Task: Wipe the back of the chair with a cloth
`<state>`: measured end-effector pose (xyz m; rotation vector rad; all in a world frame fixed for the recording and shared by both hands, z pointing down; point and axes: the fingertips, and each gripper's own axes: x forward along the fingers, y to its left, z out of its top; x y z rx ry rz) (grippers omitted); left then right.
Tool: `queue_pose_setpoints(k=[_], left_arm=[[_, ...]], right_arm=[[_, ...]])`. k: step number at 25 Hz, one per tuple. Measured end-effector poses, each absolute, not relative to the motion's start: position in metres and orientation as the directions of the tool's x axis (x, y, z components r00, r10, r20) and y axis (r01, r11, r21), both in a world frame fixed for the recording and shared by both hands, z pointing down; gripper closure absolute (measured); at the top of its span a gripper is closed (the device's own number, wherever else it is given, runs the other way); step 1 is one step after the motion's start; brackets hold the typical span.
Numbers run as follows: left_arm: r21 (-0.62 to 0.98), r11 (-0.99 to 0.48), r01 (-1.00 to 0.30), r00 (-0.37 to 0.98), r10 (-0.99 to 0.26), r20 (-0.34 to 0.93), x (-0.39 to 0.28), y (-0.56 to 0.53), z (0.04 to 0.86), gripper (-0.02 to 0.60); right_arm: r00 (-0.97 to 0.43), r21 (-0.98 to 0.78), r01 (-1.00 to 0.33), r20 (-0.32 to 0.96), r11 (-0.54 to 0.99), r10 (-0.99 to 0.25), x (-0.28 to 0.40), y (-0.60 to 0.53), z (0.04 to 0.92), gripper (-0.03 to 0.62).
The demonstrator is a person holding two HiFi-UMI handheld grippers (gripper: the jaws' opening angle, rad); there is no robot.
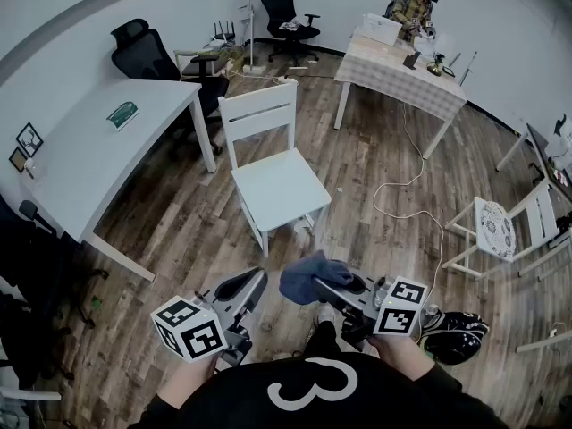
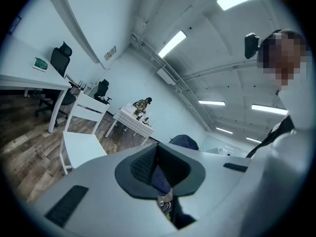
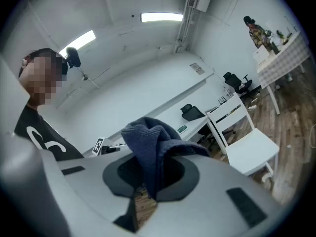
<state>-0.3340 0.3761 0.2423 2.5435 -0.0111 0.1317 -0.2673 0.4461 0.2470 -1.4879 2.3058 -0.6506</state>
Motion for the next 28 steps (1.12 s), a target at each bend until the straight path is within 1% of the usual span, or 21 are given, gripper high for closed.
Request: queue_pose_setpoints(k=[7, 15, 21, 28], left_arm=[[0.567, -0.822, -0.043, 0.995, 0.014, 0.095, -0.325, 0.377, 0.241, 0.568], [0.584, -0.81, -0.053, 0.994, 0.013, 0.107, -0.295, 0.372, 0.249, 0.568], [0.597, -0.798, -0.081, 0.991, 0.002, 0.137, -0.247, 0.359, 0.259, 0.568], [0.63, -0.764, -0.139, 0.982, -0.023, 0.188, -0.162, 0.327, 0.281, 0.568]], right_arm=[[-0.412, -0.533, -0.767, -0.016, 0.357, -0.911, -0.259, 0.449, 0.243, 0.546], [-0.397, -0.553, -0.763, -0.007, 0.334, -0.918, -0.226, 0.445, 0.251, 0.546], [-0.399, -0.598, -0.733, -0.009, 0.325, -0.917, -0.174, 0.434, 0.263, 0.546], [-0.405, -0.628, -0.714, 0.011, 0.308, -0.914, -0.084, 0.401, 0.278, 0.546]])
